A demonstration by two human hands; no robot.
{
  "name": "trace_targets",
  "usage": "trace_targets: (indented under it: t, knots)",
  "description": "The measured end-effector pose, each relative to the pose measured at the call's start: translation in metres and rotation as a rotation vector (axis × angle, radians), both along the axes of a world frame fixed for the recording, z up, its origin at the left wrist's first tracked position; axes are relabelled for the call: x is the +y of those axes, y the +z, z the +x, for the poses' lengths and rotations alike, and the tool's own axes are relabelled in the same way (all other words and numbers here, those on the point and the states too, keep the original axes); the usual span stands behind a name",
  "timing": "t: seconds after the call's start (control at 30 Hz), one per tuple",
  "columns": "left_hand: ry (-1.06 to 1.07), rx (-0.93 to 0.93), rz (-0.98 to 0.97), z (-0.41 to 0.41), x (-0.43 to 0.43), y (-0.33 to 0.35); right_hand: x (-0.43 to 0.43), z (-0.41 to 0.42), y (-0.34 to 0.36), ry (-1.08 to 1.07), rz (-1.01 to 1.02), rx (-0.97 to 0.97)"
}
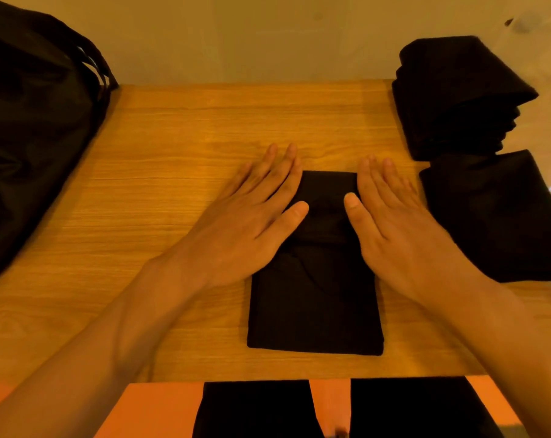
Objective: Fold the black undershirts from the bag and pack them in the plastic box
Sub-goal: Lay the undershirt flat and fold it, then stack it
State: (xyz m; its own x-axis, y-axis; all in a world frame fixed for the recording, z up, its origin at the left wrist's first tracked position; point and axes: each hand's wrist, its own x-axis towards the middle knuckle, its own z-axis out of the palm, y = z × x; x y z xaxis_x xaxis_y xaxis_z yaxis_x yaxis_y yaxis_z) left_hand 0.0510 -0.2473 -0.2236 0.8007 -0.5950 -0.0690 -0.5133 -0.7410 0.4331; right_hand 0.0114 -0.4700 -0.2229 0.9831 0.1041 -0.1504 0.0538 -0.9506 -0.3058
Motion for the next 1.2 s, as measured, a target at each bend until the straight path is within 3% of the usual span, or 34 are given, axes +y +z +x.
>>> trace_targets:
  t: [0.07,0.13,0.2,0.33,0.5,0.63,0.7,0.8,0.93,1.0,1.1,1.2]
  knots:
    - [0.105,0.121,-0.231,0.001,0.0,0.007,0.002,0.0,0.007,-0.028,0.067,-0.028]
    - [0.202,0.085,-0.344,0.003,-0.001,0.014,0.008,0.001,0.018,-0.035,0.093,-0.16]
    - [0.187,-0.019,-0.266,0.007,-0.004,0.013,0.017,0.008,0.025,0.013,0.071,-0.203]
    - [0.026,-0.163,0.091,0.009,-0.006,-0.005,0.028,0.018,0.01,0.149,-0.153,-0.102]
    - [0.084,-0.124,0.166,0.01,0.01,-0.01,0.014,0.014,-0.002,0.096,-0.096,-0.056]
    - [0.306,0.145,-0.205,0.007,0.019,0.012,0.004,0.013,0.01,0.083,-0.013,-0.069]
    - [0.445,0.091,-0.369,-0.004,0.025,0.022,0.003,0.008,0.022,0.063,0.002,-0.16]
    - [0.417,-0.116,-0.33,-0.03,0.026,0.022,0.017,-0.007,0.031,0.175,-0.016,-0.182]
    - [0.137,-0.107,-0.101,-0.059,0.025,-0.001,0.034,-0.025,0.014,0.309,-0.134,-0.088]
    - [0.136,-0.122,-0.029,-0.067,0.029,-0.009,0.03,-0.027,0.006,0.298,-0.142,-0.071]
    - [0.346,0.06,-0.295,-0.077,0.036,0.002,0.022,-0.029,0.013,0.321,-0.069,-0.12]
    - [0.438,-0.017,-0.367,-0.091,0.042,0.012,0.027,-0.039,0.018,0.368,-0.12,-0.209]
